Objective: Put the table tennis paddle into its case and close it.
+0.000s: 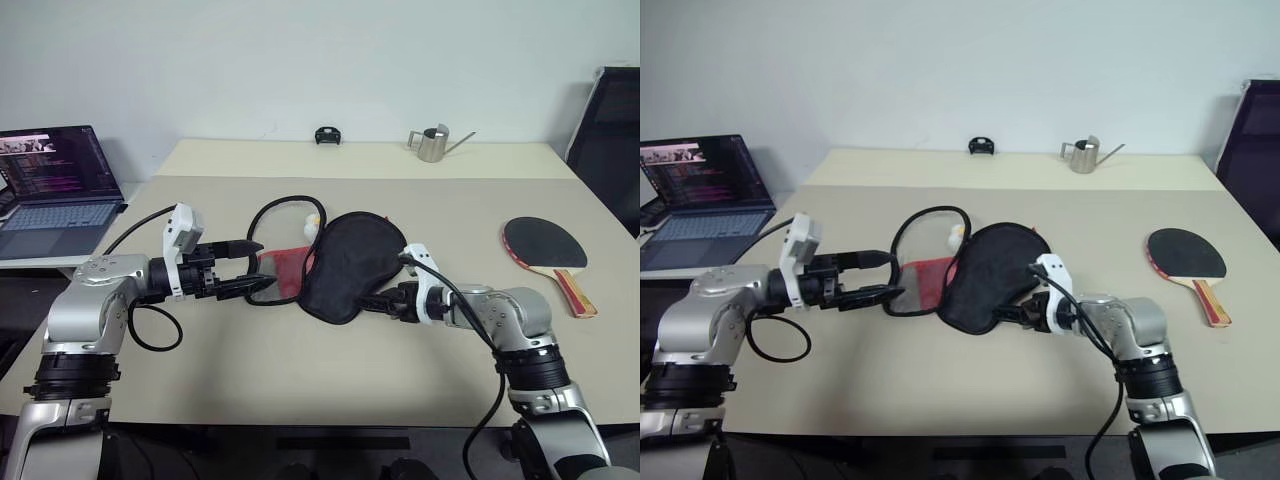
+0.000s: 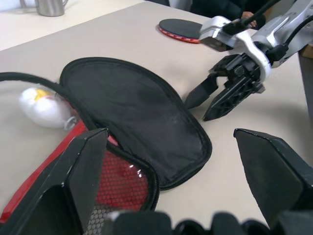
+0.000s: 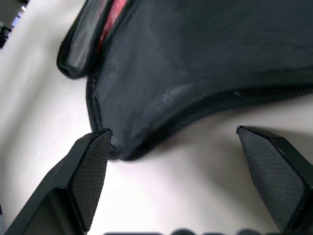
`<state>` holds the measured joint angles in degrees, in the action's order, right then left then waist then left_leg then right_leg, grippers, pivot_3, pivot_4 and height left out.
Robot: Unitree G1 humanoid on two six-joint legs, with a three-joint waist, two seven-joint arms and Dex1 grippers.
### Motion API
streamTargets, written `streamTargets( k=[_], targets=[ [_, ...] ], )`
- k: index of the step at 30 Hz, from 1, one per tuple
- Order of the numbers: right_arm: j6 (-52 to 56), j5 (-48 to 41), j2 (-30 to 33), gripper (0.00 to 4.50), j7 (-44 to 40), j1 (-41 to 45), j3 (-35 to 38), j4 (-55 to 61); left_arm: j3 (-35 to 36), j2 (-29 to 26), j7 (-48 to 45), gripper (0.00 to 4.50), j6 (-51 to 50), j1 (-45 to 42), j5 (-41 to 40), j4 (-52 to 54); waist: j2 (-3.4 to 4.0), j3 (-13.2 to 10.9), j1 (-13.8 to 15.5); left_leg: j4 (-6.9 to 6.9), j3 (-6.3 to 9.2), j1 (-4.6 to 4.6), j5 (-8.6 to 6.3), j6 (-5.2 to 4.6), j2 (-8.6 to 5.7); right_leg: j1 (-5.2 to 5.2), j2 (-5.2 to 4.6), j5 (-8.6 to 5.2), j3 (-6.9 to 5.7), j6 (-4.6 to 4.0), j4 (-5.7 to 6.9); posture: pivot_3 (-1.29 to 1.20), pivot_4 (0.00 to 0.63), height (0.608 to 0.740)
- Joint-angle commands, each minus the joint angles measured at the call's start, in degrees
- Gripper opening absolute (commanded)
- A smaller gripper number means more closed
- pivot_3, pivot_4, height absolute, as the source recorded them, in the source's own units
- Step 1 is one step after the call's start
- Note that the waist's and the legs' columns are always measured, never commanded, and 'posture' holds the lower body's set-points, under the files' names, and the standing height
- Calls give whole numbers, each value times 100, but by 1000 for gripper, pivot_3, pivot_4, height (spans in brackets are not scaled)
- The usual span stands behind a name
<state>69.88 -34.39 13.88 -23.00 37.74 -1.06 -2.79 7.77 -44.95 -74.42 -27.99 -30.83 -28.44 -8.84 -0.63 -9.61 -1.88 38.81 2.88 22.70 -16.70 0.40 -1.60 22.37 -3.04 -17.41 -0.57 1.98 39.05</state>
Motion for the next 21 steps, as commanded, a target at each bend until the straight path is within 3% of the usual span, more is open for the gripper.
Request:
streamTargets(
  k=[1, 9, 10, 13, 21],
  targets=[
    [-231, 56, -310, 4466, 150, 304, 180, -173, 19, -78, -37, 4500, 109, -170, -34, 115, 0, 0, 0, 0, 1, 0, 0, 0, 0, 0, 0, 0, -1, 0, 1, 0, 150, 740],
    [-843, 468, -582, 4466, 409, 564, 265, -766, -12, -65, 28, 4500, 215, -195, 3, 42, 0, 0, 0, 0, 0, 2, 2, 3, -1, 2, 0, 0, 0, 0, -2, 0, 150, 740],
    [-883, 511, -571, 4299, 435, 570, 290, -814, -8, -63, 38, 4500, 219, -190, 6, 41, 0, 0, 0, 0, -1, 3, 4, 7, -1, 3, 0, 0, 0, 0, -2, 0, 150, 740],
    [-916, 555, -535, 3540, 438, 588, 363, -878, -2, -57, 62, 4500, 237, -154, 20, 50, 1, 0, 0, 0, -1, 3, 9, 16, -1, 3, 0, 0, 0, 0, -1, 0, 150, 740],
    [-971, 632, -414, 509, 408, 656, 563, -935, -3, -51, 113, 4500, 279, -116, 19, 48, 1, 0, 0, 0, -1, 3, 9, 16, -1, 3, 0, 0, 1, 0, -1, 0, 150, 740]
  ],
)
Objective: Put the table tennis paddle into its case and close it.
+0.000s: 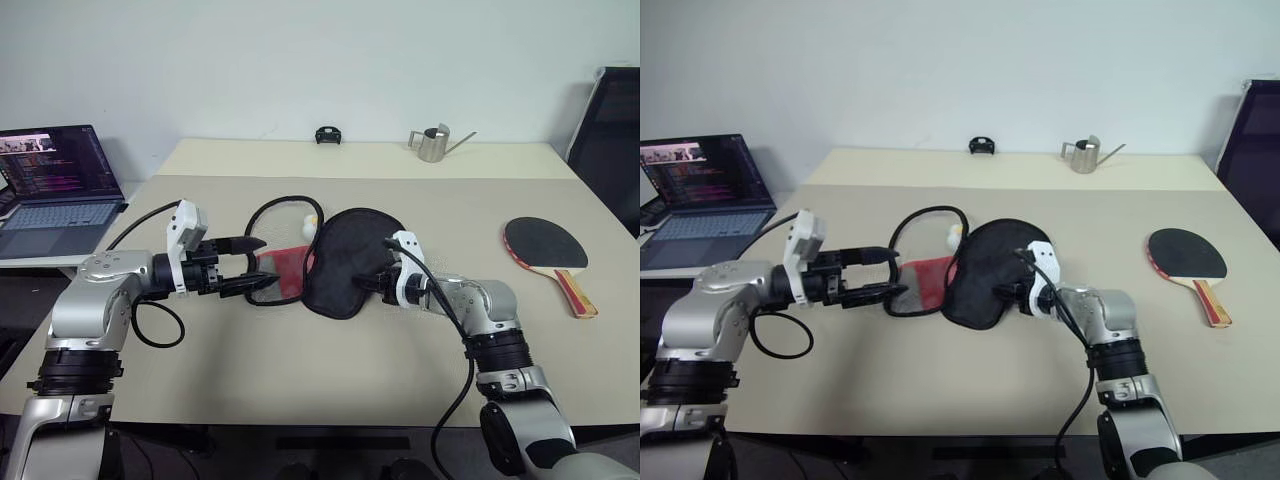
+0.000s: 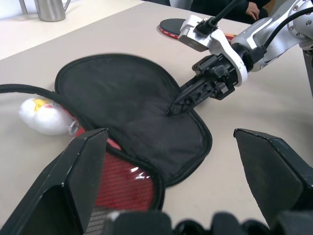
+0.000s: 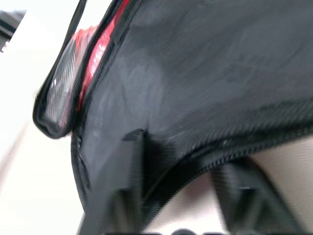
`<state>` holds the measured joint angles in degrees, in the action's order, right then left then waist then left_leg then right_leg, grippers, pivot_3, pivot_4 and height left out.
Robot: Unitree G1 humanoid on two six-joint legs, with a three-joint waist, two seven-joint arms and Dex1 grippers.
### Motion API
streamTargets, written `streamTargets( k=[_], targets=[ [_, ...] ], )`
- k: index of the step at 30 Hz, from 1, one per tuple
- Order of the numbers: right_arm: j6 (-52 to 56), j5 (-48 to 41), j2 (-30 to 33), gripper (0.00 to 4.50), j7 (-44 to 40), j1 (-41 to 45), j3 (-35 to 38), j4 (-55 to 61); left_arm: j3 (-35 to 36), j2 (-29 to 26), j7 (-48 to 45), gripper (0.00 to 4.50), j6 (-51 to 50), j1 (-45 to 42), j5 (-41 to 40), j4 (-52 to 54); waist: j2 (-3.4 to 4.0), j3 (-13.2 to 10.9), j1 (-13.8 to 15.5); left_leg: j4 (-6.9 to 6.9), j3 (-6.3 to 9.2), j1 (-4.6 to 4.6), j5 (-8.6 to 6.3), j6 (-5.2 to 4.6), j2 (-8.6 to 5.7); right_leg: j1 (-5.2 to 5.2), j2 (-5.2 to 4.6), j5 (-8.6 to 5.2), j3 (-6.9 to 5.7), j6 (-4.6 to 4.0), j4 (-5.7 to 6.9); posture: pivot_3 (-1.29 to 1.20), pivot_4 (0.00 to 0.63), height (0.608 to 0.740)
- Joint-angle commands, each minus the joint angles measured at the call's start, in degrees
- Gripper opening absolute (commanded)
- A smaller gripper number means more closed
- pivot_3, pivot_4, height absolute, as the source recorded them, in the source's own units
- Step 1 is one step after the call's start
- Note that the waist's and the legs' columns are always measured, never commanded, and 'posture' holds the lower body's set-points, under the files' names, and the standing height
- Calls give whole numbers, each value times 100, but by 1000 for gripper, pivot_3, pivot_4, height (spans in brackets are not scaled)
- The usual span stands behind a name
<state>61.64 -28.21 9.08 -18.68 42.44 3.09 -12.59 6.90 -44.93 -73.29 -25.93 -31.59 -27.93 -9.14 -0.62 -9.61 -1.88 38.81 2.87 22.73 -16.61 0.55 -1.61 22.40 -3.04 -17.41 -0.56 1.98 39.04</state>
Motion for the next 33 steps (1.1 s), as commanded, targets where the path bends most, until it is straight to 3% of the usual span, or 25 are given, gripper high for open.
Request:
streamTargets(
  k=[1, 2, 13, 24, 33],
  targets=[
    [-168, 25, 74, 159, -12, 201, 179, 27, 82, -47, 11, 4500, 76, -43, -34, 72, 0, 0, 0, 0, 0, 0, 0, 0, 0, 0, 0, 0, 0, 0, 0, 0, 150, 740],
    [-185, 33, 83, 11, -5, 213, 198, 11, 79, -44, 15, 4500, 80, -44, -34, 71, 0, 0, 0, 0, 0, 0, 0, 0, 0, 0, 0, 0, 0, 0, 0, 0, 150, 740],
    [-330, 67, 326, 11, 24, 543, 537, -507, 34, -11, 35, 4500, 94, -103, -9, 47, 0, 0, -1, 0, -1, 0, 0, 0, 0, 0, 0, 0, 1, 0, 1, 0, 150, 740],
    [-909, 727, 1449, 11, -1039, 1265, 21, -1913, -32, 20, 56, 4500, 100, -216, 34, 17, 1, -1, -4, 1, -3, 1, -8, -14, -1, 0, 0, 0, 0, 0, 0, 0, 150, 740],
    [-719, 898, 1698, 11, -1368, 1336, 85, -2194, -58, 12, 79, 4500, 92, -200, 42, 67, 1, -1, -5, 0, -5, 4, -7, -12, 0, 0, -1, 0, 2, 0, -3, 0, 150, 740]
  ],
)
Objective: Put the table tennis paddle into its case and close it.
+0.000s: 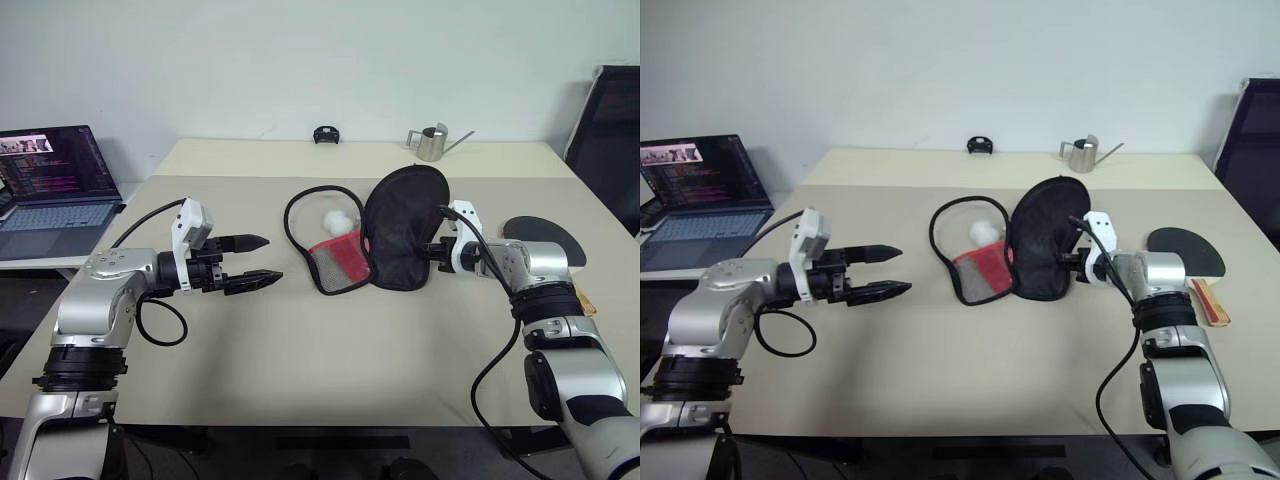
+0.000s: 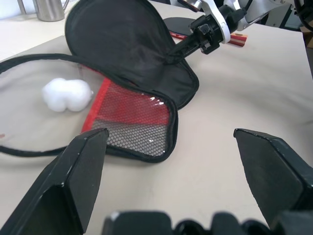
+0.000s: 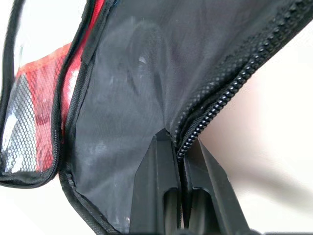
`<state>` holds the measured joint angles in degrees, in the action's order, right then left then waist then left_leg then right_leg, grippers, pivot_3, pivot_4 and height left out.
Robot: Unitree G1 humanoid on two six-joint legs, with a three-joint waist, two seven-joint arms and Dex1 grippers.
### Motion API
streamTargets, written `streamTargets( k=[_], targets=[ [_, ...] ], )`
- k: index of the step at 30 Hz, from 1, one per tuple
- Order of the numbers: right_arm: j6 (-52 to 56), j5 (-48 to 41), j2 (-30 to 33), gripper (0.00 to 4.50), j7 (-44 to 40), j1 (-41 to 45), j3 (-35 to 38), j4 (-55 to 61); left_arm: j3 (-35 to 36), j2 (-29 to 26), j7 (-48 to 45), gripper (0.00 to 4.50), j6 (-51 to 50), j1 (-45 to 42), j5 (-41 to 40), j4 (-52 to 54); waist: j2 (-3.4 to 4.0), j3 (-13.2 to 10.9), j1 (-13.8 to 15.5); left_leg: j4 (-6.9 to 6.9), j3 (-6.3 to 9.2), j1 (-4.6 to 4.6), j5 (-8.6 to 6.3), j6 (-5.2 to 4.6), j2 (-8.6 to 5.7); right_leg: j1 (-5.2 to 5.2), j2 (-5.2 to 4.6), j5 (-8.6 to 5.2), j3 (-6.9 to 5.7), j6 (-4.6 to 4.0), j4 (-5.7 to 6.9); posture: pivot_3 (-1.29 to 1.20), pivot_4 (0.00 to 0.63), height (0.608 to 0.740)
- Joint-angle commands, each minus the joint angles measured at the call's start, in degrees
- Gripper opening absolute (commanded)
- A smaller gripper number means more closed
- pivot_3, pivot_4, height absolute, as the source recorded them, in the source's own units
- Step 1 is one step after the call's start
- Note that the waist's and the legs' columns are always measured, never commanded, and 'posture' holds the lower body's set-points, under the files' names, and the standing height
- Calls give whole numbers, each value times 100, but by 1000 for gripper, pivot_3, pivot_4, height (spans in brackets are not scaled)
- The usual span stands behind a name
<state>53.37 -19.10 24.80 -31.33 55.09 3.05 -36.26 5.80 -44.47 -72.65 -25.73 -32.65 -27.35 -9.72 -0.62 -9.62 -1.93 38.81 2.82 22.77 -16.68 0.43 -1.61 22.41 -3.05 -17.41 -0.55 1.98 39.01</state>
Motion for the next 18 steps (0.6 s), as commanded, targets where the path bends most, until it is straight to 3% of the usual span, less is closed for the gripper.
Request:
streamTargets(
  k=[1, 18],
  targets=[
    [133, 1, 162, 11, -125, 33, 84, 195, 43, -30, 18, 4500, 72, -99, -13, 125, 0, 0, 3, 0, 1, 0, 0, 0, 0, 0, 0, 0, 0, 0, 0, 0, 150, 740],
    [-552, 673, 726, 11, -689, 271, -152, -1099, -75, 55, 2, 4500, 65, -219, 2, 101, 0, 0, 6, 2, -1, 2, 7, 11, -1, 0, -1, 0, -1, 0, 0, 0, 150, 740]
  ],
)
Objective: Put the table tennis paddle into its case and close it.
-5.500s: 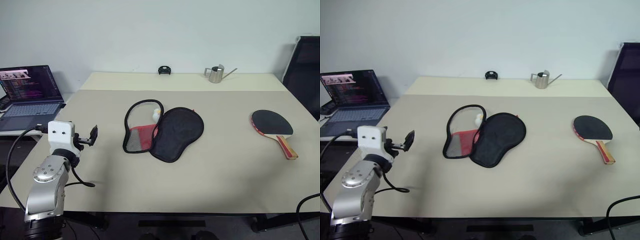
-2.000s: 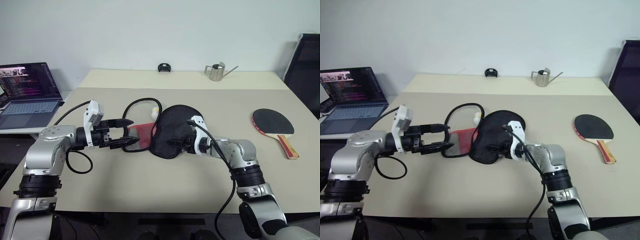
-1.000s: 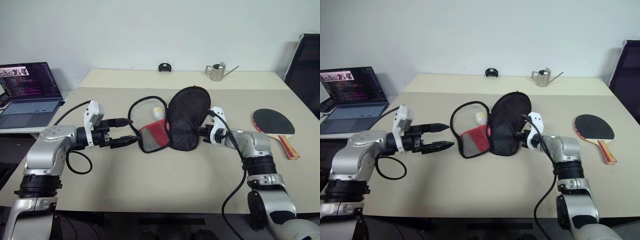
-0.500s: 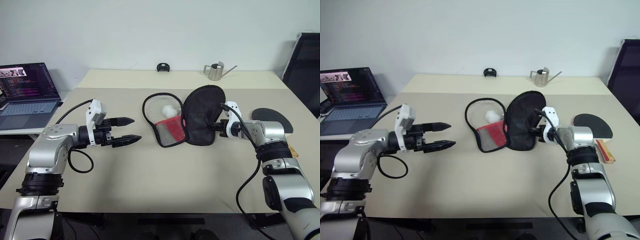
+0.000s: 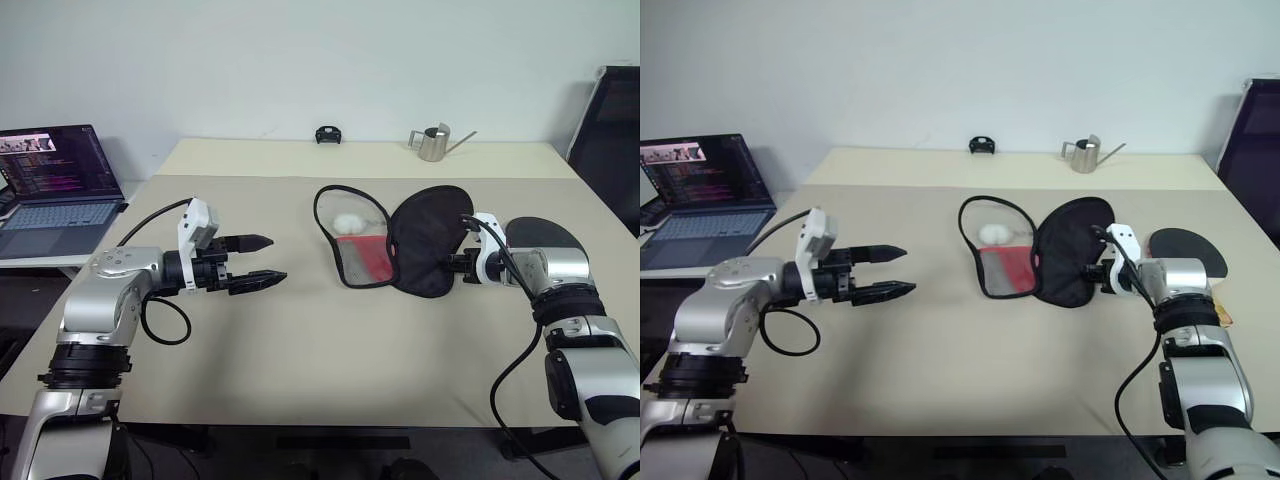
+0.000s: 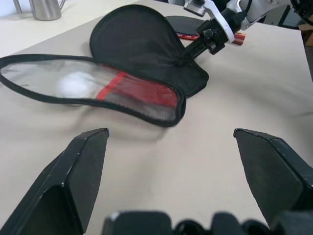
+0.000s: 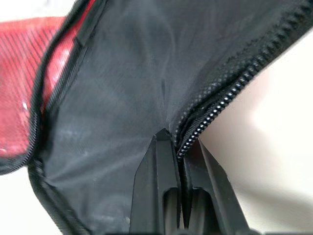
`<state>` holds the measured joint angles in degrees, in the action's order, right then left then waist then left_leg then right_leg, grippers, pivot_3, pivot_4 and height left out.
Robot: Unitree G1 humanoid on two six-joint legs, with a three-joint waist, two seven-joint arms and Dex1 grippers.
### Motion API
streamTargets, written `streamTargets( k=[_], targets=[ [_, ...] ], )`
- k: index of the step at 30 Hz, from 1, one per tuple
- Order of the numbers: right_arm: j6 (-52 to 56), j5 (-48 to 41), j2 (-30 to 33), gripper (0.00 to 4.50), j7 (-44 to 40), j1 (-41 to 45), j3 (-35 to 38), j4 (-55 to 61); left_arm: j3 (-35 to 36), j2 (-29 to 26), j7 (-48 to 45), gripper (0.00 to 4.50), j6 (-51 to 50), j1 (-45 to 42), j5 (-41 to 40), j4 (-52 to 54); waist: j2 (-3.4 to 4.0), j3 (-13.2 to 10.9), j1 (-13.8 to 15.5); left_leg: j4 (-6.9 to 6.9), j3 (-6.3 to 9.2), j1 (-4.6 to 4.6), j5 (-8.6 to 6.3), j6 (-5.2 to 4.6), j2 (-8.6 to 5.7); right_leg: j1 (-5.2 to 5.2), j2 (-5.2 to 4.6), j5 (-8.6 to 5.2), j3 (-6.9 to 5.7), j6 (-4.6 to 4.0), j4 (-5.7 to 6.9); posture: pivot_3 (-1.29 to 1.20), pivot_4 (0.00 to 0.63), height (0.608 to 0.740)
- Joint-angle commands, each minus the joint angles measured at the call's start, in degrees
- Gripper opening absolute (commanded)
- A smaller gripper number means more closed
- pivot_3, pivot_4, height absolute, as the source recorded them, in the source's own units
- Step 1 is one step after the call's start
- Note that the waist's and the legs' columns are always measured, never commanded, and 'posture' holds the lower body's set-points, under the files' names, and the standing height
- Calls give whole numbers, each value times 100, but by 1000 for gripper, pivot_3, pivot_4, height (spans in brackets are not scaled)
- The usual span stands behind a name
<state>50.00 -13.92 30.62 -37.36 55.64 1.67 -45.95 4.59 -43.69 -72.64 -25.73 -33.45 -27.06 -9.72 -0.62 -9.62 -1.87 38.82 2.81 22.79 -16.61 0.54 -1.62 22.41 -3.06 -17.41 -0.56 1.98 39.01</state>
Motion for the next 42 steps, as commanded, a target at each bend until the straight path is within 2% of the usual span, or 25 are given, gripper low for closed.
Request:
streamTargets(
  k=[1, 23, 27, 30, 34, 42],
  targets=[
    [-268, 203, 161, 11, -149, 244, -59, -197, 46, -18, 1, 4500, 59, -138, -30, 108, 0, 0, -1, 0, 0, 0, 1, 2, 0, 0, 0, 0, 0, 0, 0, 0, 150, 740],
    [-957, 938, 478, 11, -616, 673, -247, -1230, 1, 15, -43, 4500, 40, -193, -25, 100, 0, 0, 4, 2, 0, 0, 4, 7, -1, -1, 0, 0, -1, 0, 0, 0, 150, 740],
    [-1126, 1003, 416, 11, -442, 686, -207, -1339, -12, 37, -41, 4500, 49, -206, -14, 91, 0, 0, 4, 2, 0, 1, 4, 7, -1, -1, -1, 0, 0, 0, 0, 0, 150, 740],
    [-1202, 1002, 395, 637, -289, 712, -137, -1427, -22, 47, -45, 4500, 49, -218, -7, 92, 0, 0, 4, 2, 0, 0, 4, 8, -1, -1, -1, 0, 0, 0, 0, 0, 150, 740],
    [-1192, 949, 411, 1914, -222, 750, -77, -1485, -19, 45, -56, 4500, 46, -221, 0, 96, 0, 0, 3, 2, -1, 0, 4, 8, -1, -1, -1, 0, 0, 0, 0, 0, 150, 740],
    [-1053, 782, 827, 1914, -118, 842, 328, -1347, -25, 67, -61, 4500, 2, -249, -38, 157, 1, -1, 7, 3, -1, 2, 4, 8, -1, -2, -1, 0, 0, 0, -1, 0, 150, 740]
  ],
)
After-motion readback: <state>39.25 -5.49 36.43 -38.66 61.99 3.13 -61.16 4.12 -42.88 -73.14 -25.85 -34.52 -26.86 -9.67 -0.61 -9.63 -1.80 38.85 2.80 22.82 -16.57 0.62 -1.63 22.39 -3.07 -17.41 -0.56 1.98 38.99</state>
